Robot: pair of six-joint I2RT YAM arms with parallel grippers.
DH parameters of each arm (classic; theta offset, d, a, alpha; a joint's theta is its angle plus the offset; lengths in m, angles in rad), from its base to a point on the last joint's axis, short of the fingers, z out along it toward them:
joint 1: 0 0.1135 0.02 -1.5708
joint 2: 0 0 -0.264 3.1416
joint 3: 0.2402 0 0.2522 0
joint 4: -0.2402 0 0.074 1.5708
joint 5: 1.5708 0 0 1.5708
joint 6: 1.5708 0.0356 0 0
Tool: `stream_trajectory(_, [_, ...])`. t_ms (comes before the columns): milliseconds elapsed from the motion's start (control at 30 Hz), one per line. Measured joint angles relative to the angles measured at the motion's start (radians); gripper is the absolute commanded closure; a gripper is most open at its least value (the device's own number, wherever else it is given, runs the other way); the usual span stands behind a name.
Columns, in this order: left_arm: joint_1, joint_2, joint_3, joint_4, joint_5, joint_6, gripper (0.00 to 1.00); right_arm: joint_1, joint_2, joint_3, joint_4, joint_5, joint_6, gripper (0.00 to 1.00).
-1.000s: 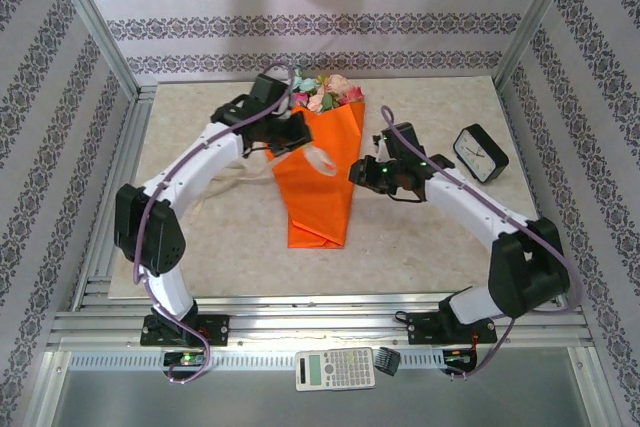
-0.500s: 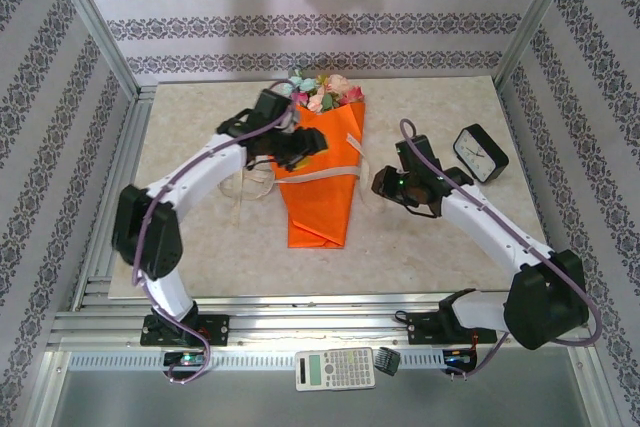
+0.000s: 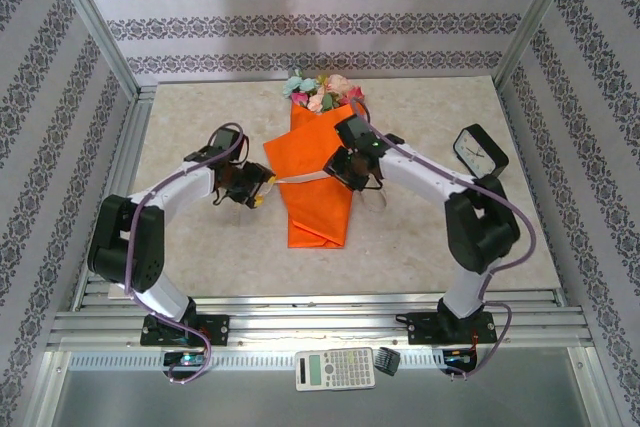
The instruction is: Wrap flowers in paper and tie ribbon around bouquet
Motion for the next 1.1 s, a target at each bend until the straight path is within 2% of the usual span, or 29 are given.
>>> stream_trajectory(200, [0.000,0.033,-0.051,0.101,-0.018,-0.134,0.47,-0.004,0.131,0.154,-0.067,0.028,0.177,0.55])
stream_trajectory(433, [0.000,0.098,-0.082,0.212,-0.010,-0.227,0.49,-0.089,0.122,0.100,-0.111,0.068,0.274,0.52])
stream_trajectory(567, [0.000,0.128,-0.082,0.244,-0.005,-0.247,0.53,-0.141,0.119,0.053,-0.070,0.068,0.310,0.53])
stream_trajectory(700, [0.001,0.133,-0.082,0.243,0.002,-0.258,0.59,-0.173,0.126,0.043,-0.045,0.068,0.341,0.53])
stream_trajectory(967, [0.008,0.141,-0.082,0.236,0.018,-0.261,0.71,-0.175,0.139,-0.003,0.038,0.047,0.441,0.53])
stream_trajectory(1100, [0.018,0.145,-0.083,0.235,0.025,-0.259,0.81,-0.175,0.144,-0.030,0.061,0.044,0.498,0.54])
